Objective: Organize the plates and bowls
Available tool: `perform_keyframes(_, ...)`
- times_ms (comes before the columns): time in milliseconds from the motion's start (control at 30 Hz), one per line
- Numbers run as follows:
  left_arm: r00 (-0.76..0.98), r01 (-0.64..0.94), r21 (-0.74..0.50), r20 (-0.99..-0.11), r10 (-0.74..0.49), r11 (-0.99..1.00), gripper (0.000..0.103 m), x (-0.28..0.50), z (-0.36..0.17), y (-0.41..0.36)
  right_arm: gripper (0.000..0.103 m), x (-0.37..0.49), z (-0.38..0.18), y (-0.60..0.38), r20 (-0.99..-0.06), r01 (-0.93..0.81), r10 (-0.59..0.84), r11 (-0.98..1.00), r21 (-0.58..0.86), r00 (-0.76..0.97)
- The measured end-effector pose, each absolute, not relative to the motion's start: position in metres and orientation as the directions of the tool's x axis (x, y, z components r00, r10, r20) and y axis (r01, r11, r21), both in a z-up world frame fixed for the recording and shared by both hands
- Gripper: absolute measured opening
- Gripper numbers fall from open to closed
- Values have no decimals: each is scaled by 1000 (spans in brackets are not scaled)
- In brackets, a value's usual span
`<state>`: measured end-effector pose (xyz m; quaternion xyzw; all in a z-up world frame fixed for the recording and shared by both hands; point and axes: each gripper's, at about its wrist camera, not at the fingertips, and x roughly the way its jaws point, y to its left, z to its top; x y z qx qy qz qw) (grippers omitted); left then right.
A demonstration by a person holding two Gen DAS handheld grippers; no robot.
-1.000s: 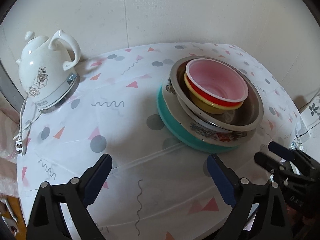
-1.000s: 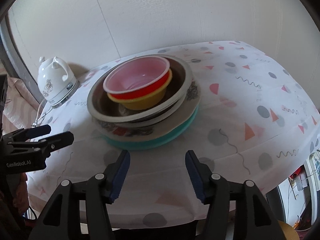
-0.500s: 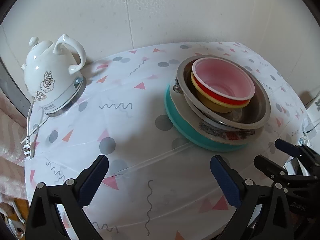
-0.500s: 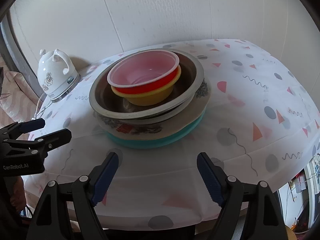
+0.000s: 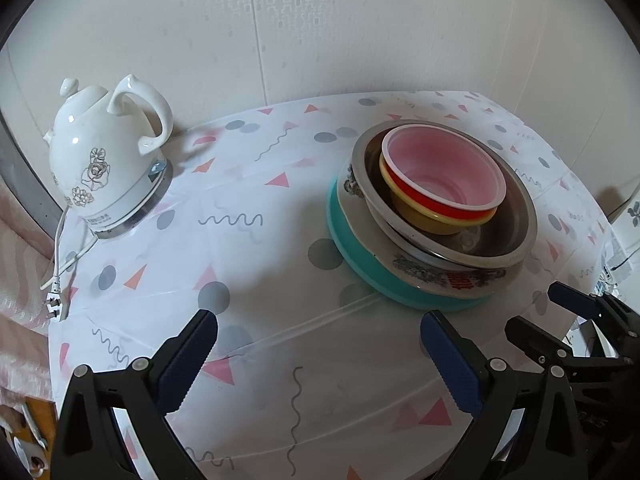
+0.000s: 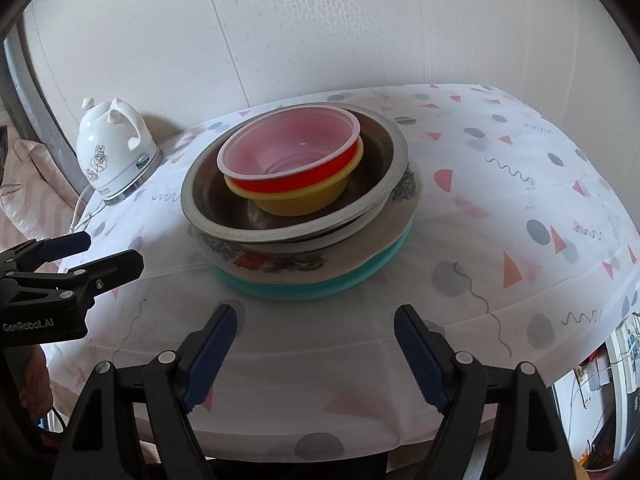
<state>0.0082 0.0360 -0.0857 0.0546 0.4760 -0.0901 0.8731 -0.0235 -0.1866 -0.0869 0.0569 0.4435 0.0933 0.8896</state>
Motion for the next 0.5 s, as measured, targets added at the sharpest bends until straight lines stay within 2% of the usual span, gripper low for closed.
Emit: perform_keyframes(500,537,202,23,-839,-90,979,102,5,-83,36,82,-24,-87,-191,-782,-101,210,977,186,587)
